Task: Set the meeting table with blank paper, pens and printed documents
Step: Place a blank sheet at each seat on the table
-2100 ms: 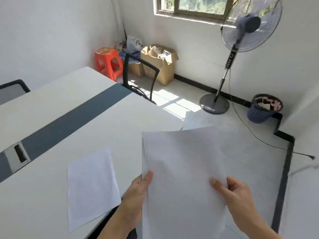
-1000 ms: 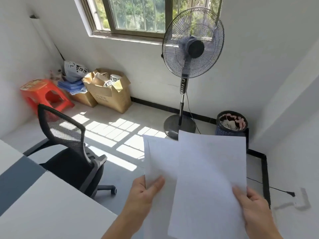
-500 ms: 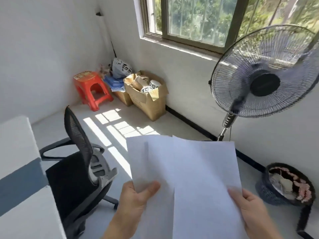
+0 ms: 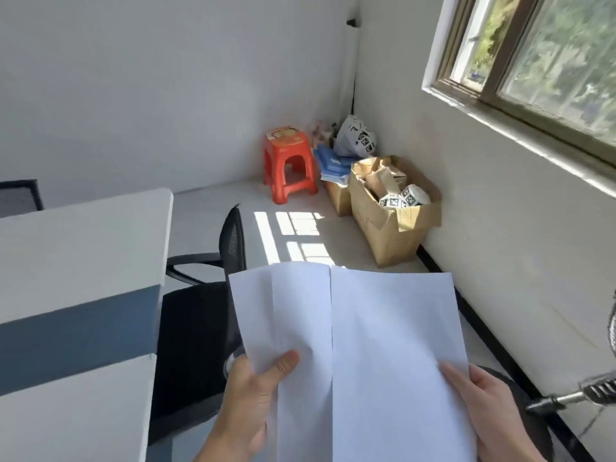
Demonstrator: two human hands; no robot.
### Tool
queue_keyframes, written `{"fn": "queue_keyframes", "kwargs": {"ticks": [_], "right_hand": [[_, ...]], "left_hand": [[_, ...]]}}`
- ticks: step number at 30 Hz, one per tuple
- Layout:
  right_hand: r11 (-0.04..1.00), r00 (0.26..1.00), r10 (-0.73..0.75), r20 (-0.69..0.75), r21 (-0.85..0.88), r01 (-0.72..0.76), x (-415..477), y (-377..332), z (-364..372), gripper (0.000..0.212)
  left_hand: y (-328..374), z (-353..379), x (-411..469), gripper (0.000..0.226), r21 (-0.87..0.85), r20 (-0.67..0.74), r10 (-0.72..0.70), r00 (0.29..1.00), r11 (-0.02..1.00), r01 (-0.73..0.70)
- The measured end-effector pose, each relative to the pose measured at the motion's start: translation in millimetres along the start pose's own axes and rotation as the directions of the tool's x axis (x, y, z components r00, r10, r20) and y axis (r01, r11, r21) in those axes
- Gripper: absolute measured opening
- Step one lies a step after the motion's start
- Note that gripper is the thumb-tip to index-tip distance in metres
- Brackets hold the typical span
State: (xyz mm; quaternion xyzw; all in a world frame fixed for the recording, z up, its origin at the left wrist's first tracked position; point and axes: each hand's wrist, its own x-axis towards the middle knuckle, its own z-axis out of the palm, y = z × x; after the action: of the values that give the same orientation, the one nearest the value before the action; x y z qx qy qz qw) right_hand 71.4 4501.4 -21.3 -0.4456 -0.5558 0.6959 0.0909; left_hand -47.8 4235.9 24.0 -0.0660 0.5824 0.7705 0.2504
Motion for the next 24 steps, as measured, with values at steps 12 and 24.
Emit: {"fn": "queue_keyframes", "kwargs": {"ticks": [12, 24], "right_hand": [[0.979, 0.980, -0.014, 0.197, -0.195, 0.053, 133, -104, 142, 0.011], [0.838, 0.776, 0.107, 0.621, -0.476, 0.265, 326, -196, 339, 0.014]], "left_hand": [[75, -40, 112, 0.035, -0.115, -0.323, 0.057, 0.945, 0.989, -0.099], [105, -39, 222, 0.050, -0.198, -0.803, -0.009, 0.596, 0.947, -0.253]]}}
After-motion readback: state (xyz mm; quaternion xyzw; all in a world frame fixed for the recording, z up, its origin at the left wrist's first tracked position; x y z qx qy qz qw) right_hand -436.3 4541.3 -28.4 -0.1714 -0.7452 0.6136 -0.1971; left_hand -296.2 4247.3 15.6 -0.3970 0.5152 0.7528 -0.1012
